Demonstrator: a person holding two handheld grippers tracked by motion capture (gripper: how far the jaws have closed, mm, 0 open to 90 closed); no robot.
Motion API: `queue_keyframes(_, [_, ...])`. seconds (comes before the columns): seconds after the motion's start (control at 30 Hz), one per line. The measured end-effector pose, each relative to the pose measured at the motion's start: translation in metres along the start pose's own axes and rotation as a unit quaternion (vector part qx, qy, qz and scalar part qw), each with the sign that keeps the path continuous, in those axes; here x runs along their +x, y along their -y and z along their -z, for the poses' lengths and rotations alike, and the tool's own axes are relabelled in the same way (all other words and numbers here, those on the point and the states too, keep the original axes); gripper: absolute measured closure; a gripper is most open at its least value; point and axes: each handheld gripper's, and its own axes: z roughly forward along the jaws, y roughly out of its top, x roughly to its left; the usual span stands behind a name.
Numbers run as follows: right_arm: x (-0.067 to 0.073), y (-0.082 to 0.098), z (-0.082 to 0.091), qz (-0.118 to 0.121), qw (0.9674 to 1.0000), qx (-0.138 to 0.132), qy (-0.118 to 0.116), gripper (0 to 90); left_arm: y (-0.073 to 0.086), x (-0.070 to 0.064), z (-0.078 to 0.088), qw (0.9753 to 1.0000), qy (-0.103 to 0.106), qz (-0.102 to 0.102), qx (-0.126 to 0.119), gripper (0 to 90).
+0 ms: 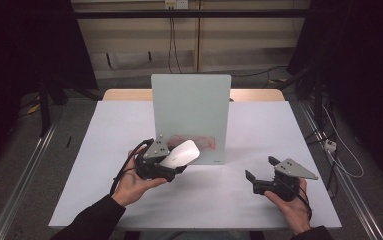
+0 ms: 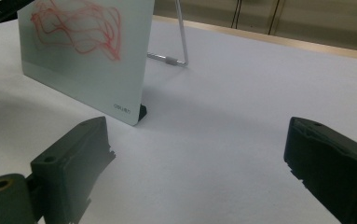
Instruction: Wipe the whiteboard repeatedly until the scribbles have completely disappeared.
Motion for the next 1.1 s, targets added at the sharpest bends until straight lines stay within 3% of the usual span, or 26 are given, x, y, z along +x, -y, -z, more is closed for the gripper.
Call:
queue_keyframes(0.3, [0.001,0.001,0.003,0.0,1.0,0.0,-0.003,6.4,0.0,-0.003,0.006,0.9979,-0.058,-0.018,-0.022,30.9])
queue_keyframes(0.33, [0.001,0.001,0.003,0.001,1.0,0.0,-0.003,6.4,0.001,-0.003,0.007,0.996,-0.08,-0.033,-0.023,30.9])
queue_keyframes(0.47, [0.001,0.001,0.002,0.002,1.0,0.0,-0.003,6.4,0.002,-0.003,0.007,0.9941,-0.096,-0.039,-0.032,30.9])
queue_keyframes(0.6, [0.001,0.001,0.002,0.002,1.0,0.0,-0.003,6.4,0.003,-0.004,0.007,0.99,-0.124,-0.059,-0.035,30.9])
queue_keyframes(0.63, [0.001,0.001,0.002,0.002,1.0,0.0,-0.003,6.4,0.003,-0.005,0.006,0.9875,-0.136,-0.069,-0.04,30.9])
queue_keyframes(0.7, [0.001,0.001,0.002,0.001,1.0,0.001,-0.003,6.4,0.002,-0.005,0.005,0.9855,-0.145,-0.08,-0.039,30.9])
queue_keyframes(0.73, [0.001,0.001,0.002,0.001,1.0,0.0,-0.003,6.4,0.002,-0.006,0.004,0.9826,-0.158,-0.09,-0.037,30.9])
queue_keyframes(0.8, [0.001,0.001,0.002,0.001,1.0,0.001,-0.003,6.4,0.001,-0.005,0.002,0.9803,-0.165,-0.099,-0.045,30.9])
queue_keyframes(0.93, [0.0,0.001,0.002,0.001,1.0,0.0,-0.003,6.4,0.001,-0.004,-0.003,0.9757,-0.178,-0.123,-0.034,30.9])
queue_keyframes(1.03, [0.001,0.001,0.002,0.002,1.0,0.0,-0.004,6.4,0.001,-0.003,-0.006,0.9734,-0.185,-0.129,-0.043,30.9])
queue_keyframes(1.1, [0.001,0.001,0.002,0.002,1.0,0.0,-0.004,6.4,0.0,-0.001,-0.005,0.9746,-0.182,-0.122,-0.045,30.9])
